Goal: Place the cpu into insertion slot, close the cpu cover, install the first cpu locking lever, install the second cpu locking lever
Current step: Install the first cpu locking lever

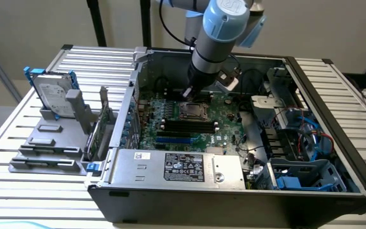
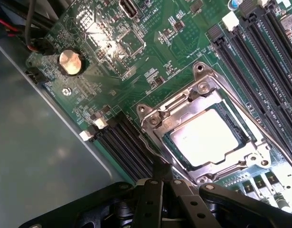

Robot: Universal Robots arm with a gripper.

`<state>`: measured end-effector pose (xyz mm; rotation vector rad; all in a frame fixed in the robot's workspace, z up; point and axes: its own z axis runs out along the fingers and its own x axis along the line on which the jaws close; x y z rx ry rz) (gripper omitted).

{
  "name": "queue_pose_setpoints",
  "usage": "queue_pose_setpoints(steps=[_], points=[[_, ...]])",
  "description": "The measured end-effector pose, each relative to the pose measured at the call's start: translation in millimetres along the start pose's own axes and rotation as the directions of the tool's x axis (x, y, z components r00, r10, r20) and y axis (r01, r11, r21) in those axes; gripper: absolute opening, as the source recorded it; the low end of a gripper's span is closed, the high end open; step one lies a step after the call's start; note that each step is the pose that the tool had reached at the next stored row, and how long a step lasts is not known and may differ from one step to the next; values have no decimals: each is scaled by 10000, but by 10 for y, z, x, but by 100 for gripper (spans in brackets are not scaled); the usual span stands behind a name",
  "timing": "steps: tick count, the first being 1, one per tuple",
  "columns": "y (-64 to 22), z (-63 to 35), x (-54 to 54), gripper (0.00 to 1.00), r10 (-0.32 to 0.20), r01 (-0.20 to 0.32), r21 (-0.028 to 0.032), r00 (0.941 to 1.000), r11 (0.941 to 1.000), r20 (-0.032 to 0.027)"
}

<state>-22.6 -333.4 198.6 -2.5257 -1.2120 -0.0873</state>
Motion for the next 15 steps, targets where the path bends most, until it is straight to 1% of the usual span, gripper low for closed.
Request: queue_pose_setpoints(steps=[15], points=[[81,13,23,11,2,-2,0,10000,10000,6]])
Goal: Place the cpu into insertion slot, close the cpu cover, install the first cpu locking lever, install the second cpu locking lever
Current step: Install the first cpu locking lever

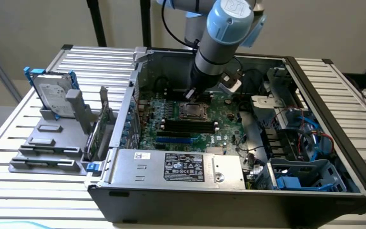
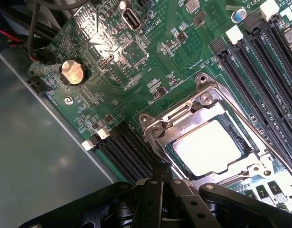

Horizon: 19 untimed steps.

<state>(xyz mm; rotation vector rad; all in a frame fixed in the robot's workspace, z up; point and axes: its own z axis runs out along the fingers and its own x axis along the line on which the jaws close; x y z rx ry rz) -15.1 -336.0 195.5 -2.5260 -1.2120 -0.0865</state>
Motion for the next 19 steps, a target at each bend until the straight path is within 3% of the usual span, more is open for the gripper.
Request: queue_pose_setpoints(steps=[10,19], points=[[82,-12,30,11,-19,19,23,10000,10000,-3],[75,-31,13,11,-40,41,68,10000,10000,-44]])
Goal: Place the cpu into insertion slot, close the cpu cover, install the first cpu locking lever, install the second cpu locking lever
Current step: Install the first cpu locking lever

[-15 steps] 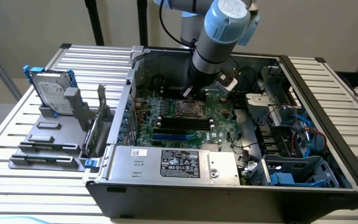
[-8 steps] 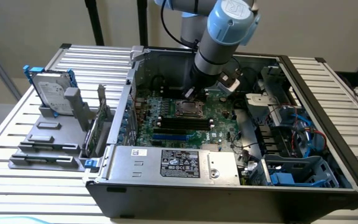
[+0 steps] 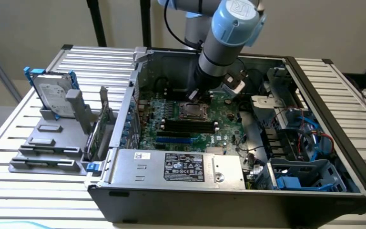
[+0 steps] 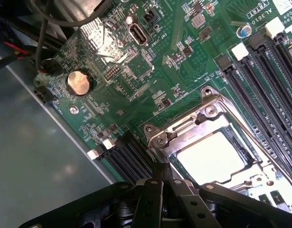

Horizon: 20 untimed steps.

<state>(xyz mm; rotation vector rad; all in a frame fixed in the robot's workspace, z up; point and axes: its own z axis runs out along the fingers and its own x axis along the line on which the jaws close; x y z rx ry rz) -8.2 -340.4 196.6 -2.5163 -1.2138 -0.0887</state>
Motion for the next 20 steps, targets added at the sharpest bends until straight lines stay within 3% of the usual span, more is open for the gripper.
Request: queue_pose_setpoints(steps=[3,10,20], points=[[-48,-32,-44,11,-4,4,25,10000,10000,-31],[-158,-108,-96,11,-18,21,149,9998,9999,-181],[-175,-99,-74,11,-20,22,153,9998,9999,-185]])
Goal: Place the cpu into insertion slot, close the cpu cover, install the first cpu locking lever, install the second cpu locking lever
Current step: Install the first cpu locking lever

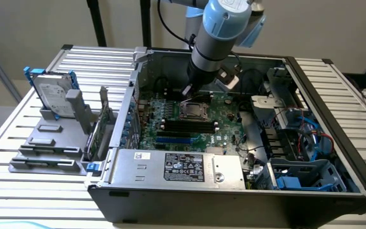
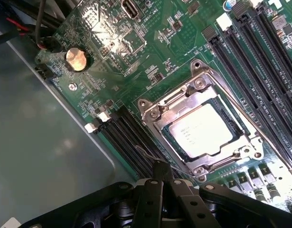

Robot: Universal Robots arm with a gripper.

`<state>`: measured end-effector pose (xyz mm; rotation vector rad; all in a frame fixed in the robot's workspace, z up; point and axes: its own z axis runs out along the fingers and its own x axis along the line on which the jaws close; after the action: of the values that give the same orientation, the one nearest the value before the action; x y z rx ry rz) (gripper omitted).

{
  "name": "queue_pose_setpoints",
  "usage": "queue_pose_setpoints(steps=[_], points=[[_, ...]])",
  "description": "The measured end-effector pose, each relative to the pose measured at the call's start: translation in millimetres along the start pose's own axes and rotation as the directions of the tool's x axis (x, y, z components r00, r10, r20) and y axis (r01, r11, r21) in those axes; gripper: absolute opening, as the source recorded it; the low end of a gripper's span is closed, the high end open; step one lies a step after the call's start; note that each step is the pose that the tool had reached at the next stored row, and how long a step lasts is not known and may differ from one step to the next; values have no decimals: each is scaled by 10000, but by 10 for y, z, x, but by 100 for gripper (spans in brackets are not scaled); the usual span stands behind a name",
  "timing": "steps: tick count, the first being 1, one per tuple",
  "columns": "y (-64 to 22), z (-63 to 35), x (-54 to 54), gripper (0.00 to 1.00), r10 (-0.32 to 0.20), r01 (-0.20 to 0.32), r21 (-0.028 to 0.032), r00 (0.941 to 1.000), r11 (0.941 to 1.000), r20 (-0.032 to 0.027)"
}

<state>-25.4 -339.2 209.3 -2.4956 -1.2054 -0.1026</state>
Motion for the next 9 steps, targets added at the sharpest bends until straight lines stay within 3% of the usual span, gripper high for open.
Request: queue_pose_setpoints(steps=[9], points=[[41,4,33,11,-1,1,1,10000,10000,-2]])
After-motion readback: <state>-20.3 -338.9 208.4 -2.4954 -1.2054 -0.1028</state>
